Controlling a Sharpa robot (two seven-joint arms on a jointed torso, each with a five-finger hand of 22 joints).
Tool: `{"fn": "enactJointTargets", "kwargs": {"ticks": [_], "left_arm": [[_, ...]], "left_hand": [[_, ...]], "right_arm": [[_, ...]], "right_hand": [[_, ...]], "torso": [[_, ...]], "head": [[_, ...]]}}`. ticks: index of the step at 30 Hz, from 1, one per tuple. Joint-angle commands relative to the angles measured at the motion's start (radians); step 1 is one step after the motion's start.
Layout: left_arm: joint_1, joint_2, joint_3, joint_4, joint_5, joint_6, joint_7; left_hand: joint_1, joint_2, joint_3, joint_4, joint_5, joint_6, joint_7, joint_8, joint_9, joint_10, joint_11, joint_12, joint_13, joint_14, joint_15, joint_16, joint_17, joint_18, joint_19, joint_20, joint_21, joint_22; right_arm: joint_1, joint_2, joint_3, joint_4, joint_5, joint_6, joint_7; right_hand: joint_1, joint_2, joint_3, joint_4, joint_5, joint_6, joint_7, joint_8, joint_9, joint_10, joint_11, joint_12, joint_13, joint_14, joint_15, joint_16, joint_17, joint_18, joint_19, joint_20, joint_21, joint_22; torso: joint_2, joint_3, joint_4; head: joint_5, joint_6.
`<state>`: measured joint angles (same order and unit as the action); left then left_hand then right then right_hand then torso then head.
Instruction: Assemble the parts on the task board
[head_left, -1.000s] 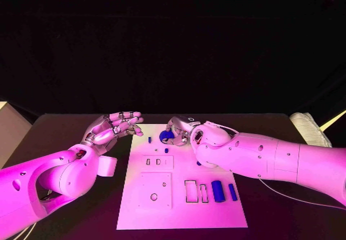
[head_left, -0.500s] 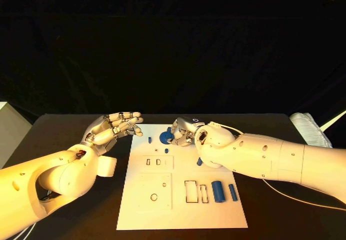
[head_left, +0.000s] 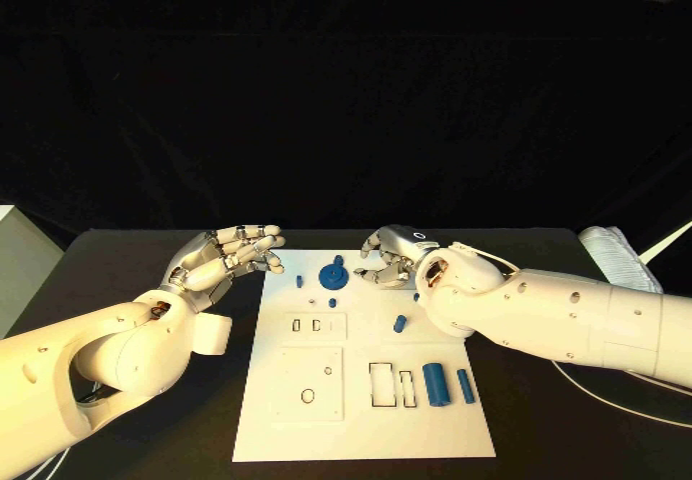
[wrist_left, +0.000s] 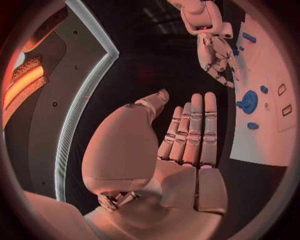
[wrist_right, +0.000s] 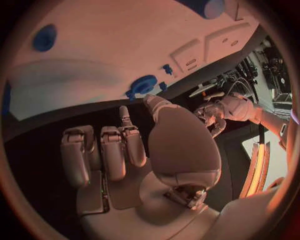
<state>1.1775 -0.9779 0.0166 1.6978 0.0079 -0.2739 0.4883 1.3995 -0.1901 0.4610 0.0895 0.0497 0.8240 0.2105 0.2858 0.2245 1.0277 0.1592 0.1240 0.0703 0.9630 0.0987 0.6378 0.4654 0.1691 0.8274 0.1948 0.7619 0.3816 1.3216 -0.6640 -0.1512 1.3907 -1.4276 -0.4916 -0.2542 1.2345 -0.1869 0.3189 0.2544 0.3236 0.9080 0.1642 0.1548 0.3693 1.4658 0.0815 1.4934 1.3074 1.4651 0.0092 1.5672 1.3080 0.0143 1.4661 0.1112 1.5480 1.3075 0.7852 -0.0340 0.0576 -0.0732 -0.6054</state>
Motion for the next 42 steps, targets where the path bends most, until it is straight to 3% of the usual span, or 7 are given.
{"fn": "enactJointTargets", "kwargs": {"ticks": [1, 10, 13, 19, 24, 31, 42], "left_arm": [[0.001, 0.001, 0.001, 0.001, -0.004, 0.016, 0.008], [0.001, 0.005, 0.001, -0.009, -0.004, 0.018, 0.009], [0.001, 0.009, 0.0, -0.013, -0.004, 0.023, 0.009], [0.0, 0.013, 0.0, -0.022, -0.005, 0.032, 0.01], [0.0, 0.013, 0.0, -0.027, -0.005, 0.037, 0.01], [0.0, 0.012, 0.0, -0.03, -0.007, 0.038, 0.009], [0.0, 0.011, 0.0, -0.031, -0.007, 0.037, 0.008]], "left_hand": [[-0.008, 0.005, 0.005, 0.001, 0.0, 0.008, 0.01, -0.005, -0.001, 0.002, 0.003, -0.003, 0.001, -0.009, 0.002, 0.004, 0.002, 0.009, -0.007, 0.002, 0.004, 0.001], [-0.01, 0.004, 0.007, 0.0, 0.0, 0.008, 0.01, -0.006, -0.001, 0.002, 0.003, -0.004, 0.001, -0.009, 0.002, 0.005, 0.001, 0.009, -0.01, 0.003, 0.007, 0.003], [-0.01, 0.003, 0.007, -0.001, 0.0, 0.007, 0.01, -0.006, -0.001, 0.002, 0.003, -0.004, 0.001, -0.01, 0.002, 0.005, 0.001, 0.009, -0.011, 0.003, 0.008, 0.003], [-0.011, 0.002, 0.007, -0.002, 0.0, 0.007, 0.01, -0.006, -0.001, 0.002, 0.003, -0.004, 0.001, -0.01, 0.002, 0.006, 0.001, 0.009, -0.012, 0.003, 0.009, 0.004], [-0.011, 0.001, 0.008, -0.003, 0.0, 0.007, 0.01, -0.006, -0.001, 0.004, 0.003, -0.003, 0.001, -0.011, 0.002, 0.006, 0.001, 0.009, -0.013, 0.003, 0.01, 0.005], [-0.012, 0.001, 0.009, -0.004, 0.0, 0.007, 0.01, -0.006, -0.001, 0.006, 0.003, -0.002, 0.002, -0.011, 0.002, 0.007, 0.001, 0.009, -0.014, 0.003, 0.011, 0.006], [-0.012, 0.001, 0.009, -0.004, 0.0, 0.007, 0.01, -0.006, -0.001, 0.007, 0.002, -0.002, 0.002, -0.011, 0.002, 0.007, 0.001, 0.009, -0.015, 0.003, 0.012, 0.006]], "right_arm": [[0.013, -0.058, 0.005, 0.032, 0.101, -0.059, 0.147], [0.049, -0.236, 0.01, 0.046, 0.277, 0.072, 0.335], [0.052, -0.264, 0.01, 0.032, 0.278, 0.112, 0.352], [0.041, -0.287, 0.002, -0.01, 0.244, 0.152, 0.353], [0.019, -0.288, -0.001, -0.032, 0.225, 0.161, 0.337], [-0.007, -0.281, -0.003, -0.053, 0.213, 0.169, 0.322], [-0.016, -0.264, -0.004, -0.064, 0.214, 0.167, 0.318]], "right_hand": [[0.026, -0.012, 0.019, -0.015, -0.013, 0.005, -0.001, -0.003, 0.001, 0.019, -0.002, -0.007, 0.168, 0.103, -0.001, 0.0, 0.251, -0.005, 0.083, 0.001, -0.008, 0.233], [0.1, -0.047, 0.049, -0.077, -0.054, 0.002, 0.004, -0.014, -0.001, 0.003, 0.002, -0.023, 0.153, 0.104, 0.002, 0.002, 0.258, -0.002, 0.077, 0.004, -0.017, 0.225], [0.119, -0.053, 0.056, -0.093, -0.064, 0.002, 0.005, -0.016, -0.001, 0.002, 0.003, -0.024, 0.152, 0.105, 0.002, 0.003, 0.262, -0.002, 0.078, 0.004, -0.016, 0.227], [0.136, -0.058, 0.061, -0.108, -0.086, 0.001, 0.006, -0.02, -0.002, 0.001, 0.004, -0.025, 0.152, 0.106, 0.003, 0.004, 0.263, -0.003, 0.08, 0.005, -0.013, 0.23], [0.141, -0.065, 0.058, -0.115, -0.095, 0.0, 0.006, -0.022, -0.002, 0.0, 0.004, -0.027, 0.15, 0.106, 0.004, 0.004, 0.263, -0.003, 0.079, 0.006, -0.014, 0.229], [0.146, -0.065, 0.06, -0.121, -0.068, 0.002, 0.006, -0.024, -0.002, 0.001, 0.004, -0.026, 0.152, 0.106, 0.004, 0.004, 0.263, -0.003, 0.08, 0.006, -0.013, 0.23], [0.142, -0.065, 0.059, -0.119, -0.063, 0.002, 0.006, -0.024, -0.002, 0.003, 0.004, -0.025, 0.154, 0.106, 0.004, 0.004, 0.263, -0.004, 0.081, 0.006, -0.012, 0.231]], "torso": [[-0.001, 0.0004, -0.002], [-0.005, 0.0081, -0.0174], [-0.005, 0.0125, -0.0191], [-0.006, 0.0157, -0.0204], [-0.004, 0.0148, -0.0153], [-0.006, 0.0107, -0.0166], [-0.006, 0.0104, -0.0176]], "head": [[-0.004, 0.001], [-0.011, 0.009], [-0.016, 0.01], [-0.022, 0.007], [-0.024, 0.001], [-0.025, -0.006], [-0.023, -0.008]]}}
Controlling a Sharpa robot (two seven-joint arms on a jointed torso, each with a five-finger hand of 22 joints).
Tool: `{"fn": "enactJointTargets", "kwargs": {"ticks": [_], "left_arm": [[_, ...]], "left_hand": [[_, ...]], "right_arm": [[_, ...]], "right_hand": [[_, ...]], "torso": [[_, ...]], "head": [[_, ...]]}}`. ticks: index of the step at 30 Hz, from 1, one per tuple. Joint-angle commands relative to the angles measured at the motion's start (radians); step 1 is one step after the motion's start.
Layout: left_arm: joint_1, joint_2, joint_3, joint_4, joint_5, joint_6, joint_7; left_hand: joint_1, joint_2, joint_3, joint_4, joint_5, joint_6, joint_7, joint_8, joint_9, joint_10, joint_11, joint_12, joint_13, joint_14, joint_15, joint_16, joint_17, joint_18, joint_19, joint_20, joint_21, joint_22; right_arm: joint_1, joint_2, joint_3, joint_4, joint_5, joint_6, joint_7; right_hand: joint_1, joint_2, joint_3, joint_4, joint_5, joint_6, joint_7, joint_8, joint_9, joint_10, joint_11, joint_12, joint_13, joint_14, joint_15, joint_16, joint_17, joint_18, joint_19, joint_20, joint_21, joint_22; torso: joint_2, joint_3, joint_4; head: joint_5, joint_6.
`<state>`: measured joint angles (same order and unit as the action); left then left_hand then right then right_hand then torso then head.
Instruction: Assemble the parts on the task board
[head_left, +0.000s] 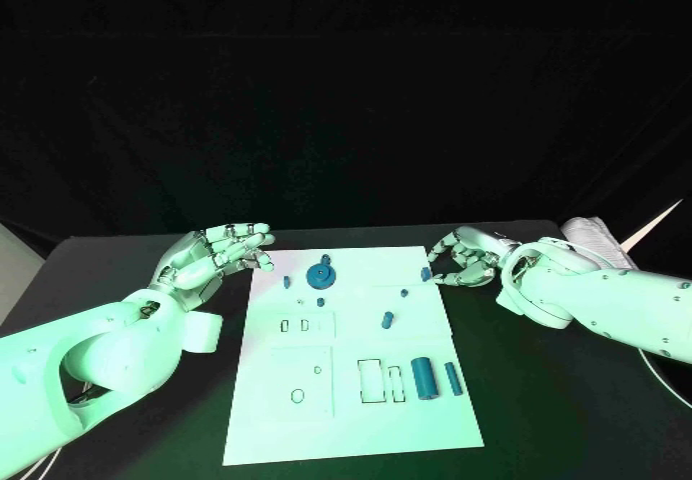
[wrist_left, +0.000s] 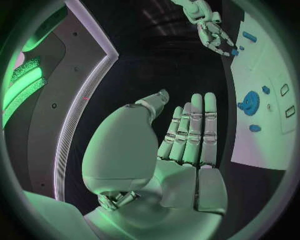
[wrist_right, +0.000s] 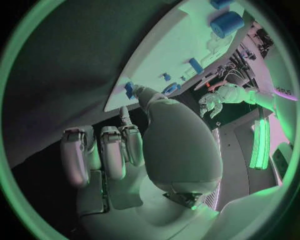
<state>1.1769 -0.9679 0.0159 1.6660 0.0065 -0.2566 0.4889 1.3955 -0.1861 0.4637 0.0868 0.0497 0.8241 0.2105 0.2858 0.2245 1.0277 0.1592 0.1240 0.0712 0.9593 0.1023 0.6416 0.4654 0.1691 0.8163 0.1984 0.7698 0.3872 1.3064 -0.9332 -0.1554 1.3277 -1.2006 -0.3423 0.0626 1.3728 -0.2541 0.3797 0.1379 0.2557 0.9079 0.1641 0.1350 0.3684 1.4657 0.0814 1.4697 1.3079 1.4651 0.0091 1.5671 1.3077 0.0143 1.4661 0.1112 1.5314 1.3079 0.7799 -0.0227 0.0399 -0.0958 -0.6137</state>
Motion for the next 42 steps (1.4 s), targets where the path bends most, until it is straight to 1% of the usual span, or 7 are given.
{"fn": "enactJointTargets", "kwargs": {"ticks": [1, 9, 16, 22, 28, 34, 42], "left_arm": [[0.001, 0.001, 0.001, 0.001, -0.006, 0.02, 0.007], [0.001, 0.0, 0.001, 0.002, -0.006, 0.019, 0.006], [0.001, -0.002, 0.001, 0.003, -0.006, 0.017, 0.005], [0.001, -0.002, 0.001, 0.003, -0.006, 0.015, 0.004], [0.001, -0.003, 0.001, 0.003, -0.006, 0.014, 0.003], [0.001, -0.003, 0.001, 0.002, -0.006, 0.013, 0.001], [0.001, -0.003, 0.001, 0.002, -0.006, 0.013, 0.0]], "left_hand": [[-0.008, -0.003, 0.007, -0.002, 0.0, 0.007, 0.01, -0.006, -0.001, 0.007, 0.002, -0.002, 0.001, -0.007, -0.002, 0.003, 0.001, 0.009, -0.004, -0.001, 0.004, 0.001], [-0.008, -0.003, 0.007, -0.002, 0.0, 0.007, 0.01, -0.006, -0.001, 0.007, 0.002, -0.002, 0.001, -0.007, -0.002, 0.003, 0.001, 0.009, -0.004, -0.001, 0.004, 0.001], [-0.008, -0.003, 0.007, -0.002, 0.0, 0.007, 0.01, -0.006, -0.001, 0.007, 0.002, -0.002, 0.001, -0.007, -0.002, 0.003, 0.001, 0.009, -0.004, -0.001, 0.004, 0.001], [-0.009, -0.003, 0.008, -0.002, 0.0, 0.007, 0.01, -0.006, -0.001, 0.007, 0.002, -0.002, 0.001, -0.008, -0.002, 0.004, 0.001, 0.01, -0.005, 0.0, 0.006, 0.002], [-0.009, -0.003, 0.008, -0.002, 0.0, 0.007, 0.01, -0.006, -0.001, 0.007, 0.003, -0.002, 0.001, -0.008, -0.002, 0.004, 0.001, 0.01, -0.005, 0.0, 0.006, 0.002], [-0.009, -0.003, 0.008, -0.002, 0.0, 0.007, 0.01, -0.006, -0.001, 0.007, 0.003, -0.002, 0.001, -0.008, -0.002, 0.004, 0.001, 0.01, -0.005, 0.0, 0.006, 0.002], [-0.009, -0.003, 0.008, -0.002, 0.0, 0.007, 0.01, -0.006, -0.001, 0.007, 0.003, -0.002, 0.001, -0.008, -0.002, 0.004, 0.001, 0.01, -0.005, 0.0, 0.006, 0.002]], "right_arm": [[-0.002, 0.008, 0.0, -0.003, -0.012, 0.016, -0.001], [-0.009, 0.035, 0.0, -0.023, -0.007, 0.013, -0.01], [-0.023, 0.051, -0.001, -0.029, -0.006, 0.024, -0.012], [-0.026, 0.058, -0.001, -0.034, -0.009, 0.022, -0.017], [-0.027, 0.061, -0.001, -0.04, -0.01, 0.017, -0.023], [-0.027, 0.061, 0.0, -0.043, -0.01, 0.013, -0.025], [-0.027, 0.062, 0.0, -0.045, -0.005, 0.006, -0.022]], "right_hand": [[0.004, 0.002, -0.002, -0.003, 0.004, 0.002, 0.006, -0.004, -0.001, 0.003, 0.005, -0.001, 0.153, 0.106, 0.004, 0.004, 0.263, -0.004, 0.081, 0.006, 0.004, 0.23], [-0.003, 0.009, 0.0, 0.002, 0.008, 0.007, 0.006, -0.003, -0.001, 0.007, 0.004, 0.003, 0.157, 0.106, 0.004, 0.004, 0.263, -0.004, 0.083, 0.006, 0.007, 0.233], [-0.001, 0.019, 0.012, 0.001, 0.006, 0.022, 0.003, 0.003, 0.002, 0.014, 0.002, 0.009, 0.164, 0.106, 0.002, 0.004, 0.263, -0.005, 0.084, 0.005, 0.009, 0.235], [0.002, 0.03, 0.033, -0.004, 0.001, 0.044, -0.004, 0.011, 0.004, 0.023, -0.004, 0.017, 0.172, 0.106, -0.004, 0.004, 0.263, -0.006, 0.087, 0.0, 0.013, 0.239], [0.0, 0.039, 0.045, -0.004, -0.003, 0.054, -0.005, 0.015, 0.005, 0.025, -0.005, 0.018, 0.174, 0.106, -0.006, 0.004, 0.263, -0.007, 0.09, -0.002, 0.017, 0.242], [0.0, 0.039, 0.046, -0.005, -0.003, 0.055, -0.005, 0.015, 0.005, 0.024, -0.005, 0.017, 0.173, 0.106, -0.006, 0.004, 0.263, -0.008, 0.09, -0.002, 0.017, 0.243], [-0.007, 0.032, 0.047, -0.005, -0.011, 0.049, -0.003, 0.011, 0.003, 0.024, -0.004, 0.016, 0.172, 0.106, -0.005, 0.004, 0.263, -0.008, 0.09, -0.002, 0.017, 0.243]], "torso": [[-0.001, -0.0009, 0.0], [-0.001, -0.0009, 0.0013], [0.0, 0.0, -0.0001], [-0.001, 0.0001, 0.0009], [-0.001, 0.0003, -0.0003], [-0.001, 0.0009, -0.0019], [-0.001, 0.0006, 0.0]], "head": [[0.0, 0.0], [-0.002, -0.002], [0.004, -0.007], [0.004, -0.007], [0.005, -0.006], [0.008, -0.006], [0.006, -0.005]]}}
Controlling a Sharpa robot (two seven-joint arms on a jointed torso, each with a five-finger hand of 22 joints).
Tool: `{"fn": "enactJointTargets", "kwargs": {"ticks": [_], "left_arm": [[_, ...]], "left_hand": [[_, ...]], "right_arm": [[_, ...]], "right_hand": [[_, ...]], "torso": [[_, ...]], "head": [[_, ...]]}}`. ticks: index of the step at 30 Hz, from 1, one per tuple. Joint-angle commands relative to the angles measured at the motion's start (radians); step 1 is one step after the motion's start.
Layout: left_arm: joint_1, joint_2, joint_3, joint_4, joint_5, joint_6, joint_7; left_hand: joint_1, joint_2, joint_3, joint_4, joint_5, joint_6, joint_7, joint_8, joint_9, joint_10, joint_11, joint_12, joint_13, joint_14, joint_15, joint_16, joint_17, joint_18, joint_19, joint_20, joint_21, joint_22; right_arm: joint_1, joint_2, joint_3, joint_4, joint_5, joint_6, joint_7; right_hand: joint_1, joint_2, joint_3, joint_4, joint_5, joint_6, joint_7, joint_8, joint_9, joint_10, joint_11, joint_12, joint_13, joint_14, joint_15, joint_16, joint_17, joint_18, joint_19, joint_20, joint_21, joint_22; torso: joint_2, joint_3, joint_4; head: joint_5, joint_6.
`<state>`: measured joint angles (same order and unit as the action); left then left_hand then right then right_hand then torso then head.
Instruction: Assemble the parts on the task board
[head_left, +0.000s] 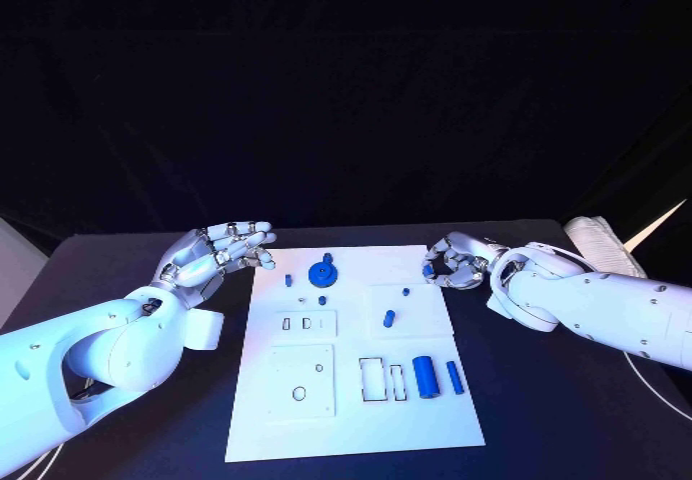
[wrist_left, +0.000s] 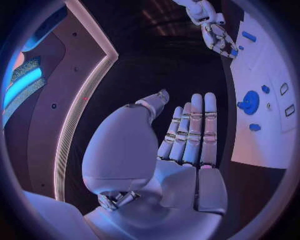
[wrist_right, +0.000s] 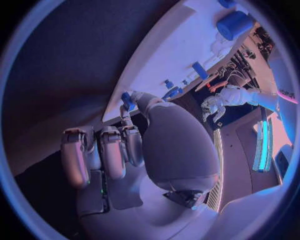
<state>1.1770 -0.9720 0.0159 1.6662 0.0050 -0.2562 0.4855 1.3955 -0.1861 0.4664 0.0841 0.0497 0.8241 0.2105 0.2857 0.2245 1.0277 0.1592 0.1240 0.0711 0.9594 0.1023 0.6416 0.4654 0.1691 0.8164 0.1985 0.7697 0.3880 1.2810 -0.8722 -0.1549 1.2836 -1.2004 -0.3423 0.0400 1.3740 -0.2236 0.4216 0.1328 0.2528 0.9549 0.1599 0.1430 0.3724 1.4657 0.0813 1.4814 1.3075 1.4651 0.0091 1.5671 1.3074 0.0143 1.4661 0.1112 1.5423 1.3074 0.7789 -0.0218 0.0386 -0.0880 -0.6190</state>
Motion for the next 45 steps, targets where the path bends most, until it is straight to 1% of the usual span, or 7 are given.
{"fn": "enactJointTargets", "kwargs": {"ticks": [1, 11, 13, 20, 25, 36, 45], "left_arm": [[0.001, 0.001, 0.001, 0.001, -0.004, 0.012, 0.003], [0.001, 0.001, 0.001, 0.002, -0.004, 0.013, 0.001], [0.001, 0.001, 0.001, 0.002, -0.004, 0.013, 0.001], [0.001, 0.0, 0.001, 0.002, -0.004, 0.012, 0.0], [0.001, -0.001, 0.001, 0.003, -0.004, 0.011, -0.001], [0.001, -0.001, 0.001, 0.002, -0.004, 0.011, -0.002], [0.001, -0.001, 0.001, -0.001, -0.004, 0.009, -0.003]], "left_hand": [[-0.009, -0.003, 0.006, 0.0, 0.0, 0.007, 0.01, -0.006, -0.001, 0.007, 0.003, -0.002, 0.001, -0.008, -0.002, 0.004, 0.001, 0.01, -0.006, 0.0, 0.006, 0.001], [-0.01, -0.002, 0.007, 0.0, 0.0, 0.007, 0.01, -0.006, -0.001, 0.007, 0.003, -0.002, 0.001, -0.008, -0.002, 0.005, 0.001, 0.01, -0.007, 0.0, 0.008, 0.003], [-0.01, -0.002, 0.007, 0.0, 0.0, 0.007, 0.01, -0.006, -0.001, 0.007, 0.003, -0.002, 0.001, -0.008, -0.002, 0.005, 0.001, 0.01, -0.007, 0.0, 0.008, 0.003], [-0.01, -0.002, 0.007, 0.0, 0.0, 0.007, 0.01, -0.006, -0.001, 0.007, 0.003, -0.002, 0.001, -0.008, -0.002, 0.005, 0.001, 0.01, -0.007, 0.0, 0.008, 0.003], [-0.01, -0.002, 0.007, 0.0, 0.0, 0.007, 0.01, -0.006, -0.001, 0.007, 0.003, -0.002, 0.001, -0.008, -0.002, 0.005, 0.001, 0.01, -0.007, 0.0, 0.008, 0.003], [-0.012, -0.002, 0.008, 0.0, 0.0, 0.006, 0.011, -0.007, -0.001, 0.007, 0.003, -0.002, 0.001, -0.009, -0.002, 0.005, 0.001, 0.01, -0.008, 0.0, 0.01, 0.004], [-0.012, -0.002, 0.008, 0.0, 0.0, 0.006, 0.011, -0.007, -0.001, 0.007, 0.003, -0.002, 0.001, -0.009, -0.002, 0.005, 0.001, 0.01, -0.008, 0.0, 0.01, 0.004]], "right_arm": [[-0.002, 0.001, -0.001, -0.001, -0.005, 0.005, 0.001], [-0.002, 0.003, -0.001, -0.002, 0.008, -0.004, 0.012], [-0.002, 0.003, -0.001, -0.002, 0.011, -0.009, 0.018], [-0.002, 0.004, -0.001, -0.002, 0.012, -0.052, 0.02], [-0.002, 0.006, -0.001, -0.001, 0.002, -0.099, 0.006], [0.003, 0.007, 0.0, 0.027, -0.011, -0.171, -0.051], [0.028, 0.01, 0.002, 0.141, 0.0, -0.189, -0.165]], "right_hand": [[-0.01, 0.0, 0.006, 0.001, -0.01, 0.0, 0.002, 0.002, -0.001, 0.024, -0.004, 0.005, 0.173, 0.106, -0.005, 0.004, 0.263, -0.008, 0.09, -0.002, 0.007, 0.244], [-0.015, 0.005, 0.013, 0.0, -0.026, 0.009, 0.0, 0.006, 0.0, 0.031, -0.005, 0.011, 0.18, 0.106, -0.006, 0.004, 0.263, -0.009, 0.094, -0.002, 0.012, 0.249], [-0.014, 0.013, 0.021, -0.003, -0.036, 0.025, -0.007, 0.014, 0.004, 0.037, -0.009, 0.017, 0.186, 0.106, -0.012, 0.004, 0.263, -0.01, 0.095, -0.006, 0.014, 0.251], [-0.02, 0.043, 0.046, -0.023, -0.086, 0.113, -0.058, 0.089, 0.037, 0.051, -0.053, 0.028, 0.199, 0.106, -0.057, 0.004, 0.263, -0.012, 0.099, -0.046, 0.02, 0.256], [-0.029, 0.05, 0.048, -0.026, -0.098, 0.124, -0.071, 0.114, 0.05, 0.055, -0.064, 0.031, 0.204, 0.106, -0.065, 0.004, 0.263, -0.013, 0.101, -0.055, 0.023, 0.259], [-0.053, 0.05, 0.043, -0.017, -0.11, 0.113, -0.073, 0.127, 0.056, 0.059, -0.069, 0.034, 0.207, 0.106, -0.065, 0.004, 0.263, -0.014, 0.105, -0.058, 0.029, 0.263], [-0.089, 0.058, 0.038, 0.008, -0.111, 0.097, -0.068, 0.135, 0.06, 0.056, -0.066, 0.03, 0.204, 0.106, -0.059, 0.004, 0.263, -0.014, 0.105, -0.054, 0.029, 0.263]], "torso": [[0.0, -0.0004, 0.0013], [0.001, -0.0006, -0.0004], [0.0, -0.0005, 0.0002], [0.0, -0.0007, 0.0013], [0.0, -0.0006, 0.0006], [-0.001, -0.0009, 0.0005], [-0.006, -0.003, -0.0034]], "head": [[-0.002, 0.0], [-0.003, 0.001], [-0.003, 0.0], [-0.004, 0.0], [-0.004, -0.001], [-0.003, -0.002], [-0.001, -0.004]]}}
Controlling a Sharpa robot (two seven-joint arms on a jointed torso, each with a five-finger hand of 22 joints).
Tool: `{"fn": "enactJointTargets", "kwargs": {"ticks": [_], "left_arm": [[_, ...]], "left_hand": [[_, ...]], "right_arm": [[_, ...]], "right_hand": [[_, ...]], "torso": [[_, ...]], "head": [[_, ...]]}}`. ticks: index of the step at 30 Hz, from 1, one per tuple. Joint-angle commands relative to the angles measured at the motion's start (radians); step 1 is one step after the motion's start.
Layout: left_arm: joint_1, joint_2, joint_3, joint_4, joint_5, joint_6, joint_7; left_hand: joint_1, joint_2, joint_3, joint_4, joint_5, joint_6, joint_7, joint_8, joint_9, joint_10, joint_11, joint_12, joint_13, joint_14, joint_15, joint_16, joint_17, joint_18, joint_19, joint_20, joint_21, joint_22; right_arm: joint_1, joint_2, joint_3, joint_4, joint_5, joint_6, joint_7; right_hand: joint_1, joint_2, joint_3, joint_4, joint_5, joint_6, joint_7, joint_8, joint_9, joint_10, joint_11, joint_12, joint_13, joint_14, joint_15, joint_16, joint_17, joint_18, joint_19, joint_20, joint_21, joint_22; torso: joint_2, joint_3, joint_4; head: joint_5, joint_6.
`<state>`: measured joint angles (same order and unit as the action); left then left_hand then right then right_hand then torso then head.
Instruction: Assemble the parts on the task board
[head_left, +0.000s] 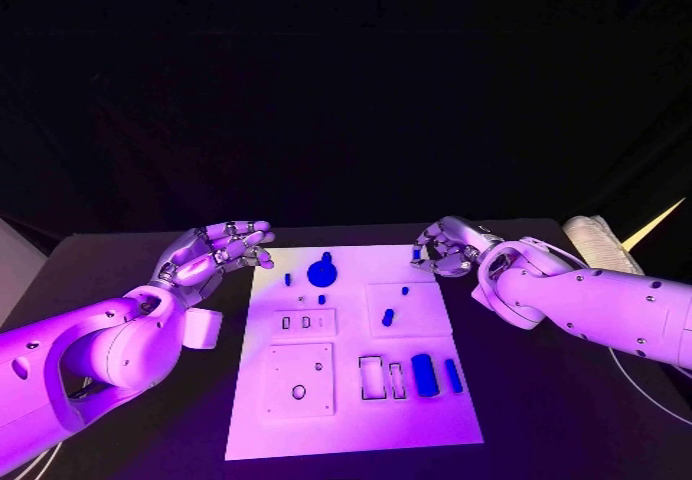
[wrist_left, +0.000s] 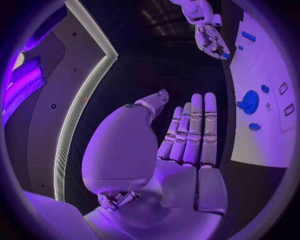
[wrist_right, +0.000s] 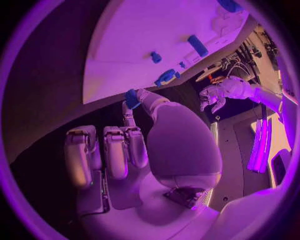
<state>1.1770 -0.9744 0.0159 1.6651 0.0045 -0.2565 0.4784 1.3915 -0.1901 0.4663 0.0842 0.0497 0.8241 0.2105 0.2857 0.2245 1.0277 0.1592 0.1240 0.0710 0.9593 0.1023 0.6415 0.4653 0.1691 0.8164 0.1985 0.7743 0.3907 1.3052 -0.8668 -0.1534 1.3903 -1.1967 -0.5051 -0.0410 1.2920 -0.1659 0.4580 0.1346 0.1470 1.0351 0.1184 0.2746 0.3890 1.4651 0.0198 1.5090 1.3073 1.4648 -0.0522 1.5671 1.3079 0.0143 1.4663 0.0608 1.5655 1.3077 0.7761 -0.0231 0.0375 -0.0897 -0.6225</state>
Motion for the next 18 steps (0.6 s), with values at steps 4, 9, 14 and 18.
{"fn": "enactJointTargets", "kwargs": {"ticks": [4, 9, 14, 18], "left_arm": [[0.001, 0.004, 0.001, -0.003, -0.004, 0.01, 0.003], [0.001, 0.009, 0.0, -0.008, -0.004, 0.011, 0.002], [0.001, 0.016, 0.0, -0.017, -0.004, 0.012, 0.002], [0.001, 0.022, -0.001, -0.025, -0.004, 0.013, 0.0]], "left_hand": [[-0.008, 0.002, 0.008, 0.0, 0.0, 0.006, 0.011, -0.007, -0.001, 0.007, 0.003, -0.002, 0.001, -0.009, -0.002, 0.005, 0.001, 0.01, -0.008, 0.0, 0.005, 0.001], [-0.008, 0.002, 0.008, 0.0, 0.0, 0.006, 0.011, -0.007, -0.001, 0.007, 0.003, -0.002, 0.001, -0.009, -0.002, 0.005, 0.001, 0.01, -0.008, 0.0, 0.005, 0.001], [-0.008, 0.002, 0.008, 0.0, 0.0, 0.006, 0.011, -0.007, -0.001, 0.007, 0.003, -0.002, 0.001, -0.009, -0.002, 0.005, 0.001, 0.01, -0.008, 0.0, 0.005, 0.001], [-0.008, 0.002, 0.008, 0.0, 0.0, 0.006, 0.011, -0.007, -0.001, 0.007, 0.003, -0.002, 0.001, -0.009, -0.002, 0.005, 0.001, 0.01, -0.008, 0.0, 0.005, 0.001]], "right_arm": [[0.007, 0.026, 0.0, 0.089, 0.0, -0.032, -0.131], [0.0, 0.06, 0.0, 0.139, 0.007, -0.035, -0.156], [-0.02, 0.101, 0.0, 0.181, 0.013, -0.032, -0.157], [-0.041, 0.142, 0.0, 0.193, -0.004, -0.042, -0.154]], "right_hand": [[-0.014, 0.004, 0.001, 0.012, -0.006, 0.013, -0.025, 0.005, 0.044, 0.056, -0.003, 0.001, 0.204, 0.106, 0.004, 0.004, 0.263, -0.014, 0.105, -0.003, 0.005, 0.263], [-0.015, 0.007, 0.003, 0.014, -0.006, 0.01, -0.025, 0.005, 0.045, 0.053, -0.003, -0.003, 0.2, 0.106, 0.004, 0.004, 0.263, -0.014, 0.105, -0.002, 0.005, 0.263], [-0.015, 0.008, 0.004, 0.014, -0.003, 0.004, -0.023, 0.005, 0.045, 0.053, -0.002, -0.004, 0.2, 0.106, 0.005, 0.004, 0.263, -0.014, 0.105, -0.002, 0.005, 0.263], [-0.015, 0.008, 0.005, 0.014, -0.001, -0.001, -0.022, 0.004, 0.044, 0.052, -0.001, -0.004, 0.199, 0.106, 0.006, 0.004, 0.263, -0.014, 0.105, -0.001, 0.005, 0.263]], "torso": [[-0.008, -0.0043, -0.0025], [-0.015, -0.0065, -0.0018], [-0.021, -0.0104, -0.0021], [-0.025, -0.013, -0.0036]], "head": [[0.003, -0.003], [0.01, -0.009], [0.019, -0.014], [0.031, -0.023]]}}
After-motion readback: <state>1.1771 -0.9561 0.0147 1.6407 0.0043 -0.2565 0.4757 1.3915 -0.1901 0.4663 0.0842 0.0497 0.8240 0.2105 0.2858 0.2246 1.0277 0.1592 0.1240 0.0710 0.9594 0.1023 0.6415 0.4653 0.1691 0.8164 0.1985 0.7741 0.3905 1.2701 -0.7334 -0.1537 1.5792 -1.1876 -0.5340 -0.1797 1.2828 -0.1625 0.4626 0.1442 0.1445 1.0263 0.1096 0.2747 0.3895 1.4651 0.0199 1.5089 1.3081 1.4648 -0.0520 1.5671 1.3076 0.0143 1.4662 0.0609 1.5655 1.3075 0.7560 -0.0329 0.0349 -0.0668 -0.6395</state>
